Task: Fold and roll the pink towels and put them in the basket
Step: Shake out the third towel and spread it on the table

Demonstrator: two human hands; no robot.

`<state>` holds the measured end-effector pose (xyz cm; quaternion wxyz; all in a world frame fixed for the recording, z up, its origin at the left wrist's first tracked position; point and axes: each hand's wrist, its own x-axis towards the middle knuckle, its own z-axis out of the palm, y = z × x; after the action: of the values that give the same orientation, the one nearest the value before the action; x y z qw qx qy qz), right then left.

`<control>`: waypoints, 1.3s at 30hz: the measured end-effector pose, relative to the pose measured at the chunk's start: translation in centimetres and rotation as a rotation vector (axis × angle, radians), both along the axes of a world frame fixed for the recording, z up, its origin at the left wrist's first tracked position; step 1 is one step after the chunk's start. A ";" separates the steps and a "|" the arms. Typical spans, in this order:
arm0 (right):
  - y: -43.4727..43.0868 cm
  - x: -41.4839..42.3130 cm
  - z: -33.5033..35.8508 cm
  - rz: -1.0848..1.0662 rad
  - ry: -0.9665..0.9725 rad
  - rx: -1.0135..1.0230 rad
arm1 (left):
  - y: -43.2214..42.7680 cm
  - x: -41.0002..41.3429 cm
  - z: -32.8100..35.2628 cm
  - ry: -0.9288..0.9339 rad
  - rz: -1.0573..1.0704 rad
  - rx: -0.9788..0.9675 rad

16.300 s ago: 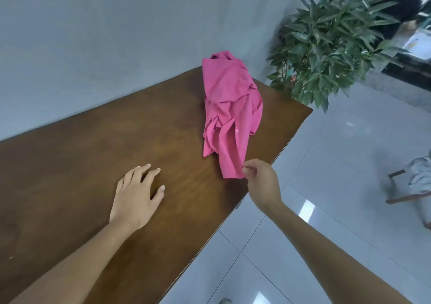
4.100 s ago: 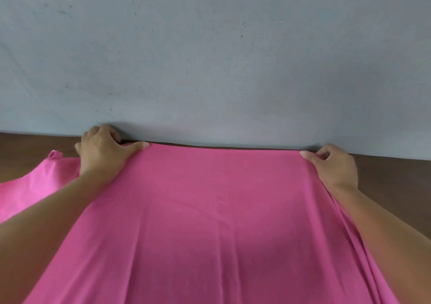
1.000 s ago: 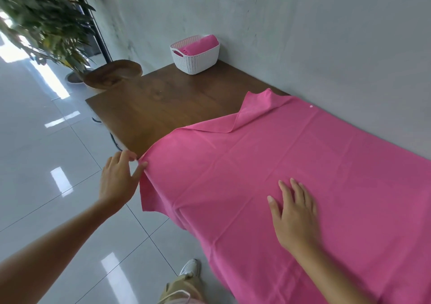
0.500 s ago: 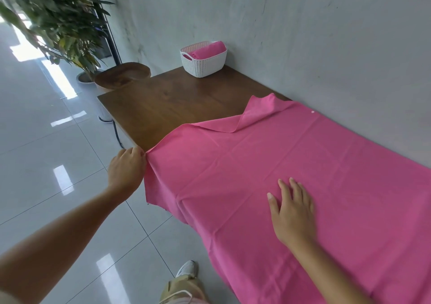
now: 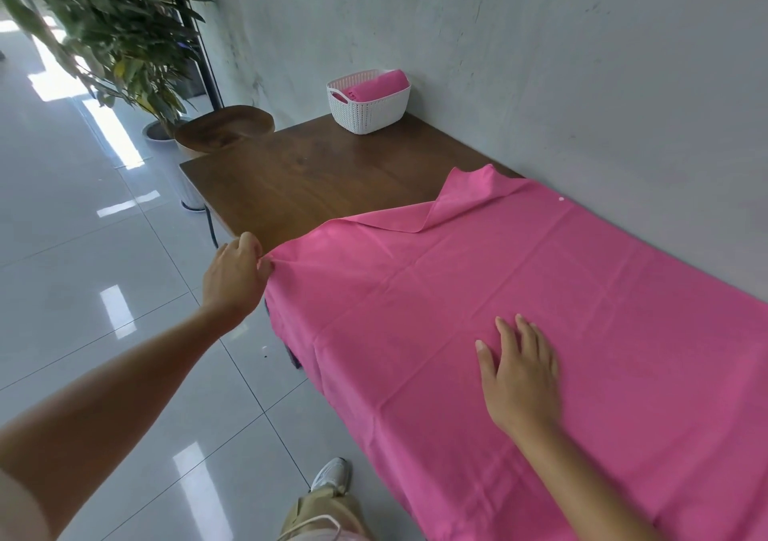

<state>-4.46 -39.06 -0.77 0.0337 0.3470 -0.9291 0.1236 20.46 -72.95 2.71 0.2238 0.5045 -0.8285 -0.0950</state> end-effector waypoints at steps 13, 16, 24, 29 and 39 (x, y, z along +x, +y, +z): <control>0.0 -0.1 -0.3 0.011 0.006 -0.026 | 1.7 -0.3 -0.7 -0.140 -0.065 -0.115; 0.0 -0.2 -0.4 0.008 -0.003 -0.052 | 0.4 -1.5 -0.7 -0.124 -0.123 -0.135; -0.7 -3.2 0.3 -0.051 0.000 -0.217 | -1.6 -10.1 -0.7 -0.014 -0.444 -0.136; -1.8 -4.5 0.2 -0.155 -0.008 -0.231 | -2.3 -18.6 -0.5 -0.008 -0.580 -0.022; -7.0 -6.6 0.9 -0.263 -0.011 -0.169 | -5.9 -34.1 0.6 -0.106 -0.709 0.258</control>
<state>-11.03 -46.05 0.11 0.0736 0.2178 -0.9530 0.1975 -13.67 -78.83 3.35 0.0685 0.2148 -0.9432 -0.2440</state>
